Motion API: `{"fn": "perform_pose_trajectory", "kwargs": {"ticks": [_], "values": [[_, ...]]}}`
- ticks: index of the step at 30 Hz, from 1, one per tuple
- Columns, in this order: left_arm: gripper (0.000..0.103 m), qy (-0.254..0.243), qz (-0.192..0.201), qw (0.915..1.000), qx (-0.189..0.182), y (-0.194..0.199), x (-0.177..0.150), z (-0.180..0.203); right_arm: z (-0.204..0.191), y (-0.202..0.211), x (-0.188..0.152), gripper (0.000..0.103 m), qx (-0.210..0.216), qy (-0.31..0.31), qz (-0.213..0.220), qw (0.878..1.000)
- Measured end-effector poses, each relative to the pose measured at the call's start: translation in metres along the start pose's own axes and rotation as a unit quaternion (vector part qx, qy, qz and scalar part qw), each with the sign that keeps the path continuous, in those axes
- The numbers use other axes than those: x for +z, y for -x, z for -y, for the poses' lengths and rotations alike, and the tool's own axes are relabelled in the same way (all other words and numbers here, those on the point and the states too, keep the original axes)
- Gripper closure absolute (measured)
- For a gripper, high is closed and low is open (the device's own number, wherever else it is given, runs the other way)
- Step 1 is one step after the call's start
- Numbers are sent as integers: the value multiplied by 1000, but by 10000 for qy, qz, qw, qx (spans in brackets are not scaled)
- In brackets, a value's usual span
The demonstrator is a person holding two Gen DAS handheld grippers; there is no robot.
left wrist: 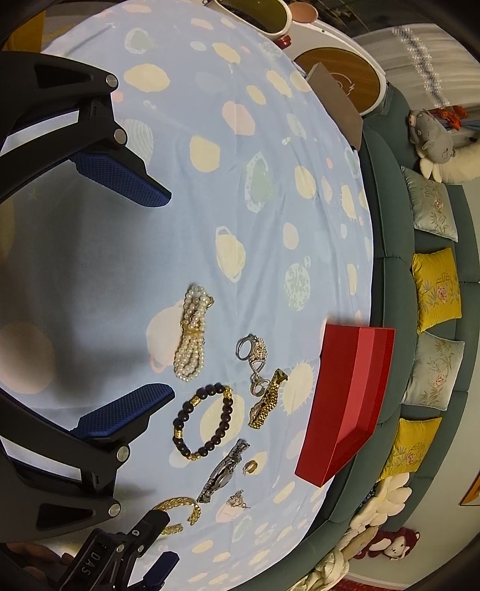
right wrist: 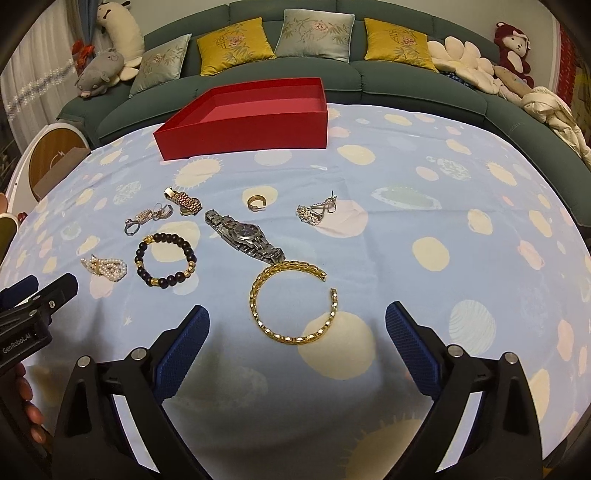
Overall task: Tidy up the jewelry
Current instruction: 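Grasp the pearl bracelet with the left tool while the right tool grasps the gold cuff bangle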
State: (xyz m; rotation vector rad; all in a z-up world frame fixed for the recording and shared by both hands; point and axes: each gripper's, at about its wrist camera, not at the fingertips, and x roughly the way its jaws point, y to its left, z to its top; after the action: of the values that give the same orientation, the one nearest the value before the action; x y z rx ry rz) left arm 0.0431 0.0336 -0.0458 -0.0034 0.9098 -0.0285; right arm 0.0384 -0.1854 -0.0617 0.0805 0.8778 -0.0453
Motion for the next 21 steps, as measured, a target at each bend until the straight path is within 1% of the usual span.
{"fn": "perform_pose_trajectory", "kwargs": {"ticks": [2,4,6,9,13,18,21], "values": [[9,24,-14,10000,-13,-6,1,1,-1,-5,0,15,3,-10,-42,10000],[9,13,-37,10000,-62,-12,2,3,-1,-9,-1,16,-6,-12,-70,10000],[9,-21,-31,10000,12,-19,2,6,0,-12,-1,18,-25,-42,-104,9999],[9,-5,-134,9999,28,-31,4,8,5,-18,-3,22,-38,-124,-175,9998],[9,15,-162,9998,85,-40,7,10,7,-20,-1,26,-84,-131,-89,9998],[9,-2,-207,9997,147,-44,7,14,9,-20,1,42,-34,-151,-31,9999],[16,-66,-163,9998,124,-44,8,15,8,-20,2,48,-18,-106,-9,9999]]}}
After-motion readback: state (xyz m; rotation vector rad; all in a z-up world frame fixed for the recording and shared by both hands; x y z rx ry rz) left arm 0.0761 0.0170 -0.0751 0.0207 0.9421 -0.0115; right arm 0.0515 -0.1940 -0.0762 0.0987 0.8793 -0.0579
